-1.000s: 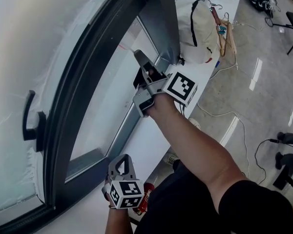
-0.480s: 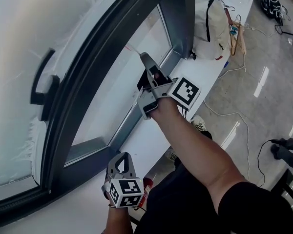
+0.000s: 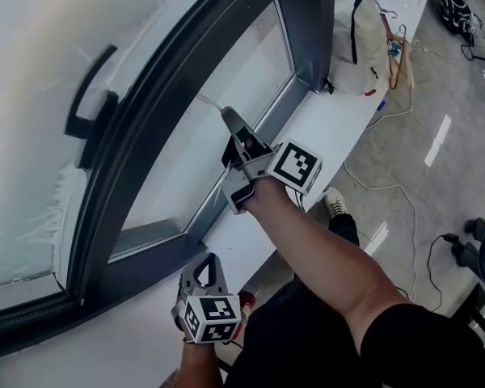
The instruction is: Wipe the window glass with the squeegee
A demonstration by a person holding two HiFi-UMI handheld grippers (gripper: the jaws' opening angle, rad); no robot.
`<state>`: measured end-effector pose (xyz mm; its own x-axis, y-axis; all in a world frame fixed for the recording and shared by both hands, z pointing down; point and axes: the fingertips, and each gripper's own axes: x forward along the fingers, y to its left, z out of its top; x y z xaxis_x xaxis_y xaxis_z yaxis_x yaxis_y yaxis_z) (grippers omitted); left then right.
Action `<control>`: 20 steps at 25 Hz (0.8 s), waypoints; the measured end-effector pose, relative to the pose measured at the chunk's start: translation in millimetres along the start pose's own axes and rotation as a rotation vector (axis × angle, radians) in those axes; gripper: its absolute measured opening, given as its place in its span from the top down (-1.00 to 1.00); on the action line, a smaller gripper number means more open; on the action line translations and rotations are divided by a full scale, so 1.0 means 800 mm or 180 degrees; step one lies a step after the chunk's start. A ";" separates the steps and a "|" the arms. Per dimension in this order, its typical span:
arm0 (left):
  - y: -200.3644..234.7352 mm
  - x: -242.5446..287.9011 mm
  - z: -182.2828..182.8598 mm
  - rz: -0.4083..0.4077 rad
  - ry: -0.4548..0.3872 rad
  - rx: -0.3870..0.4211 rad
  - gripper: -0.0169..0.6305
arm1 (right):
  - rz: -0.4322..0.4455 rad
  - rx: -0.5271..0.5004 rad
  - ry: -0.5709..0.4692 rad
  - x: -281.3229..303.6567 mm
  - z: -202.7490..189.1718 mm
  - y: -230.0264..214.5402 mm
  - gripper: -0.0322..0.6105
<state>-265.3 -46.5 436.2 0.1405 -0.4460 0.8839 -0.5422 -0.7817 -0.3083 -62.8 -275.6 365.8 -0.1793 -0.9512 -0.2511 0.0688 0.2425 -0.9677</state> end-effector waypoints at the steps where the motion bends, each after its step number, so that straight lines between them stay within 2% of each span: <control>1: 0.001 -0.001 -0.003 0.0004 -0.0003 -0.0012 0.95 | -0.0007 0.0011 0.0021 -0.002 -0.008 0.000 0.61; 20: 0.005 -0.019 -0.061 0.0048 0.0053 -0.0046 0.95 | -0.0230 0.0245 0.0321 -0.036 -0.142 -0.028 0.61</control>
<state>-310.2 -21.7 438.8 0.1185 -0.4502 0.8850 -0.5561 -0.7685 -0.3165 -170.4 -232.2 392.5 -0.2840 -0.9407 -0.1856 0.1264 0.1552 -0.9798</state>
